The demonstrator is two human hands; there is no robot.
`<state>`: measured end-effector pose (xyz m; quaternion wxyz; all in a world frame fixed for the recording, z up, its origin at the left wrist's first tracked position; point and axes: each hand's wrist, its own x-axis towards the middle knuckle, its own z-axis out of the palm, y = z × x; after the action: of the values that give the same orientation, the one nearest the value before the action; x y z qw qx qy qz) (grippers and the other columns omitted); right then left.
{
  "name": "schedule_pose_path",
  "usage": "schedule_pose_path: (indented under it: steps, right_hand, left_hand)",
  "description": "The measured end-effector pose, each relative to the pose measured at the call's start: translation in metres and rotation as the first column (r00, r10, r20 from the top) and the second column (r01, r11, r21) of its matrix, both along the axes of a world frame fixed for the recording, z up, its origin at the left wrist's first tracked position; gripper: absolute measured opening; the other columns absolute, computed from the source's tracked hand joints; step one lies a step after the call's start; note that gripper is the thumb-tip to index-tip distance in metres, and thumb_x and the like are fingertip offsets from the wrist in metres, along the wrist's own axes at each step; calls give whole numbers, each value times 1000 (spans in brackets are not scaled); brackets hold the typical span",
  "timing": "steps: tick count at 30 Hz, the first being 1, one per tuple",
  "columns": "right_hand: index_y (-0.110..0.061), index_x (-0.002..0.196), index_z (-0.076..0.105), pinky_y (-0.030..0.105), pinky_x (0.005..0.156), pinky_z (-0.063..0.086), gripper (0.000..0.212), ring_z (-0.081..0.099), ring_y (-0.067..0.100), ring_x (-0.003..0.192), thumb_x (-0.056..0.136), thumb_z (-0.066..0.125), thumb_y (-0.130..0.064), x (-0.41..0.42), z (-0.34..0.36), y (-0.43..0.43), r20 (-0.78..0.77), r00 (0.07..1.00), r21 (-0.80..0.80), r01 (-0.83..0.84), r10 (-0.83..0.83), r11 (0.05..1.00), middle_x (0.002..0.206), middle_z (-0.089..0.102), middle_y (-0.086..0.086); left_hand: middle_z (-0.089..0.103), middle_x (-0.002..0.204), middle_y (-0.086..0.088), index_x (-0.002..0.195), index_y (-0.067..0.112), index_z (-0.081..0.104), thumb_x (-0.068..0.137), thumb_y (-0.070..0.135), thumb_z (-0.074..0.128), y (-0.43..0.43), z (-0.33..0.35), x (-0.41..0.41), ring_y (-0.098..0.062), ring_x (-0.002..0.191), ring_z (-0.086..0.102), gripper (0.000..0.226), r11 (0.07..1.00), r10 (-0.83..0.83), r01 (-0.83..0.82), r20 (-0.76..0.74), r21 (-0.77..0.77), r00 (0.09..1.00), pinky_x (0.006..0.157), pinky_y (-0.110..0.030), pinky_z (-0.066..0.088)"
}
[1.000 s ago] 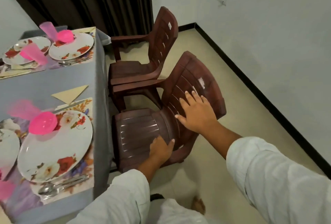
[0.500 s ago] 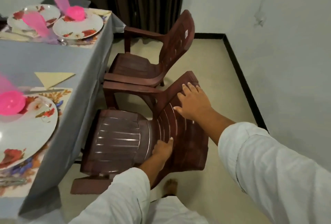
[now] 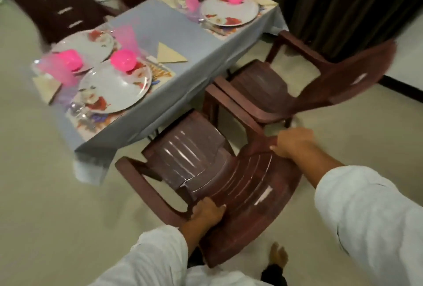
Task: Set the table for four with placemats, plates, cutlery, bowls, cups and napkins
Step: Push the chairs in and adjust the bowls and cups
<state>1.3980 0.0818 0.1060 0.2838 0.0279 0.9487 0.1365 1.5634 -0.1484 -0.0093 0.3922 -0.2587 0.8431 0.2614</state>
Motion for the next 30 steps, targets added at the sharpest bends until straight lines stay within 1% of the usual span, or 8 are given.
schedule_pose_path:
  steps: [4,8,10,15,22,24,28,30]
  right_hand:
    - [-22,146,51,45,109,42,74,47,31,139,89,53,-69,-16,-1,25,83,991,-14,-102,103,995,154,47,6]
    - [-17,144,53,46,105,45,79,53,35,132,87,55,-71,-26,-4,32,126,991,-132,-26,43,991,148,53,11]
    - [-15,141,57,46,104,47,75,57,36,128,87,58,-68,-32,-10,36,110,993,-180,-22,43,983,143,57,14]
    - [-11,134,61,42,94,50,67,60,36,121,89,60,-60,-46,-12,28,84,996,-252,7,15,968,136,61,16]
    - [-12,130,64,35,76,45,62,66,29,107,93,53,-61,-72,-16,3,144,985,-255,-57,96,965,126,66,12]
    - [-12,136,61,35,79,45,70,67,28,112,93,50,-66,-71,-17,0,187,973,-248,-83,132,965,133,64,11]
    - [-12,147,50,44,105,45,88,54,35,132,88,46,-78,-86,-8,2,289,938,-255,-117,191,960,151,50,12]
    - [-13,147,49,46,106,45,92,52,37,132,85,45,-81,-93,2,-4,279,939,-270,-127,203,954,151,49,13]
  left_hand:
    - [55,141,-11,140,15,53,92,66,51,0,22,24,-32,129,52,70,963,216,-218,-32,-159,976,106,-43,45]
    - [67,105,-9,120,10,62,100,28,63,-2,38,45,-22,85,66,27,825,547,-556,100,103,831,71,-29,57]
    - [70,104,-14,117,-1,66,92,24,73,-5,32,46,-27,90,69,36,789,606,-608,57,84,794,81,-36,57]
    - [69,106,-13,120,0,69,85,29,80,-23,32,33,-25,88,63,47,778,628,-626,-33,51,778,79,-30,47]
    - [66,128,-15,132,3,62,85,53,74,-56,26,7,-28,105,63,70,868,496,-494,39,-58,867,90,-31,46]
    - [63,133,-14,134,5,61,88,54,71,-58,28,8,-29,116,62,68,886,463,-458,72,-73,883,97,-32,45]
    - [53,147,-12,142,7,53,99,49,57,-40,51,-18,-27,133,53,60,952,292,-268,170,-148,941,108,-32,39]
    - [52,148,-12,143,6,52,101,46,53,-31,67,-39,-29,134,51,58,955,240,-210,134,-209,961,109,-34,39]
